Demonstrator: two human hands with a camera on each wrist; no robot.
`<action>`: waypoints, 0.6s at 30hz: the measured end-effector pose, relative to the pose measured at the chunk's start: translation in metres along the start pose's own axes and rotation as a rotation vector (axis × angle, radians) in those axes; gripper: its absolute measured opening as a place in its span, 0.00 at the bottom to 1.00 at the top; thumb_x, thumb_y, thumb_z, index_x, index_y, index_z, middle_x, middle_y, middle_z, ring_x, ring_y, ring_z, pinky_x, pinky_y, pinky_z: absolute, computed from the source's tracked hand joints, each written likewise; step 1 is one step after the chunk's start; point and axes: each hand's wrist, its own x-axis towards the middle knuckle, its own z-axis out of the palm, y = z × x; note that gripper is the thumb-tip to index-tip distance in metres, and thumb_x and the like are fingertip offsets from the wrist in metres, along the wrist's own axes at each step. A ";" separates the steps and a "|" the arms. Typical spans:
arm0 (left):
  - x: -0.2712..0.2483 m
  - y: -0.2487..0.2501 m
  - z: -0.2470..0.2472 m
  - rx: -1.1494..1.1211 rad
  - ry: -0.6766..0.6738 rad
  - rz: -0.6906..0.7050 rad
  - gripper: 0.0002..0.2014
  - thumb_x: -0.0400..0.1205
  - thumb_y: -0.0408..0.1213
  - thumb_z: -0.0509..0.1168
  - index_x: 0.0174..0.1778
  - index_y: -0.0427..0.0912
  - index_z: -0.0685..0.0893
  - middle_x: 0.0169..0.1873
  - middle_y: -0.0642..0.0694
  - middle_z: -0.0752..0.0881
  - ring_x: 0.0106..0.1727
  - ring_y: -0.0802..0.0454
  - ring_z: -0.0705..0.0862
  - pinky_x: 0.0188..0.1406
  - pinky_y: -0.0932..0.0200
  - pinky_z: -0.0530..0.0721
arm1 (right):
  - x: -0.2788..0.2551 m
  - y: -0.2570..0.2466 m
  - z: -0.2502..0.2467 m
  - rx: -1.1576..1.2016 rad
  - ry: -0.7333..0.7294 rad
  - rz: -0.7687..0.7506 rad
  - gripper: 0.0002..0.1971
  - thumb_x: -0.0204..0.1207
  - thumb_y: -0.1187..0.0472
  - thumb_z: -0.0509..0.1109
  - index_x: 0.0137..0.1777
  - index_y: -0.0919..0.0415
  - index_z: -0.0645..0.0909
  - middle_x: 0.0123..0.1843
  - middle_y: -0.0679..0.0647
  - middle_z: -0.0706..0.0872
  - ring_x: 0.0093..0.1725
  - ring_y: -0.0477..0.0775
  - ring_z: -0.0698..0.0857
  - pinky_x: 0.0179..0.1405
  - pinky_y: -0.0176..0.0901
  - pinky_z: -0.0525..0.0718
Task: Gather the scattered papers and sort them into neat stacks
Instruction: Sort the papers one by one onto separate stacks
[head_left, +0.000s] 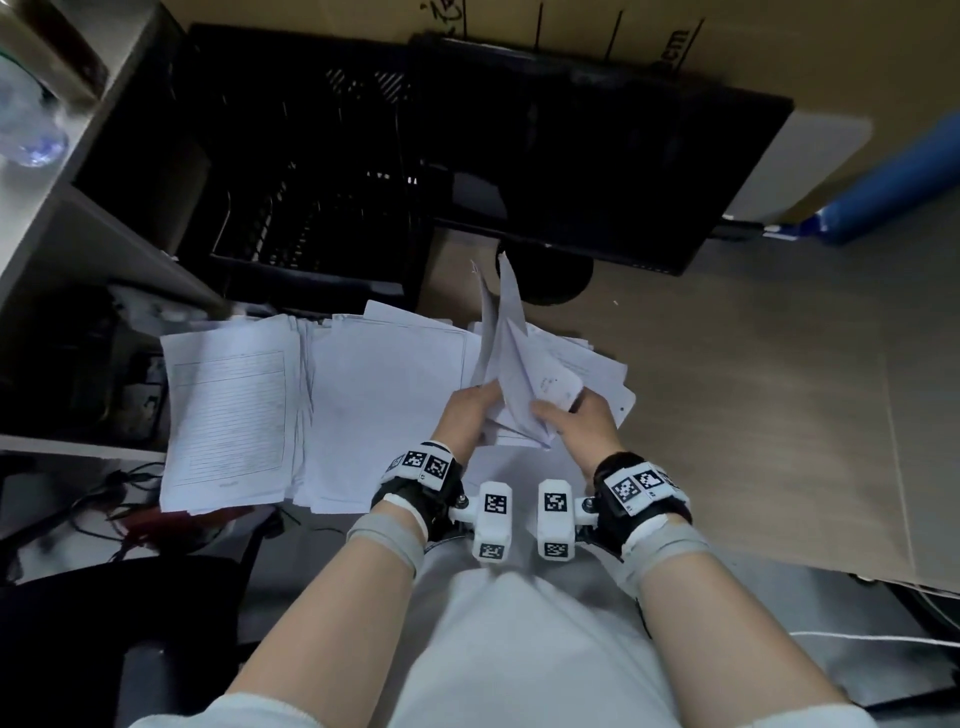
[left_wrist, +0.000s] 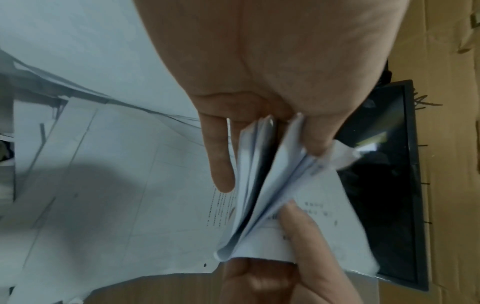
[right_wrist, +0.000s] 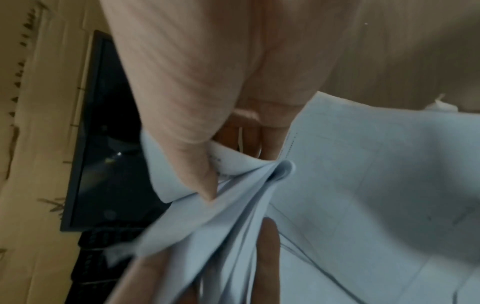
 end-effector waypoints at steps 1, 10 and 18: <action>-0.002 0.001 0.004 0.022 0.006 0.000 0.23 0.72 0.57 0.73 0.46 0.38 0.89 0.34 0.46 0.89 0.34 0.47 0.87 0.41 0.54 0.85 | 0.000 0.000 -0.002 -0.034 -0.025 -0.022 0.10 0.75 0.66 0.76 0.54 0.53 0.86 0.48 0.44 0.91 0.50 0.45 0.89 0.46 0.34 0.84; -0.002 -0.014 0.014 0.190 0.268 0.069 0.14 0.68 0.48 0.74 0.40 0.41 0.91 0.43 0.38 0.93 0.47 0.38 0.92 0.53 0.34 0.90 | 0.020 0.043 -0.032 0.129 0.268 0.286 0.07 0.79 0.57 0.73 0.54 0.57 0.84 0.51 0.53 0.90 0.49 0.55 0.88 0.50 0.55 0.90; 0.002 -0.044 -0.004 0.200 0.503 0.075 0.17 0.69 0.51 0.72 0.35 0.38 0.88 0.33 0.41 0.89 0.35 0.45 0.85 0.47 0.34 0.89 | 0.082 0.210 -0.051 -0.244 0.253 0.521 0.34 0.60 0.31 0.59 0.58 0.55 0.81 0.60 0.60 0.87 0.58 0.66 0.87 0.57 0.61 0.87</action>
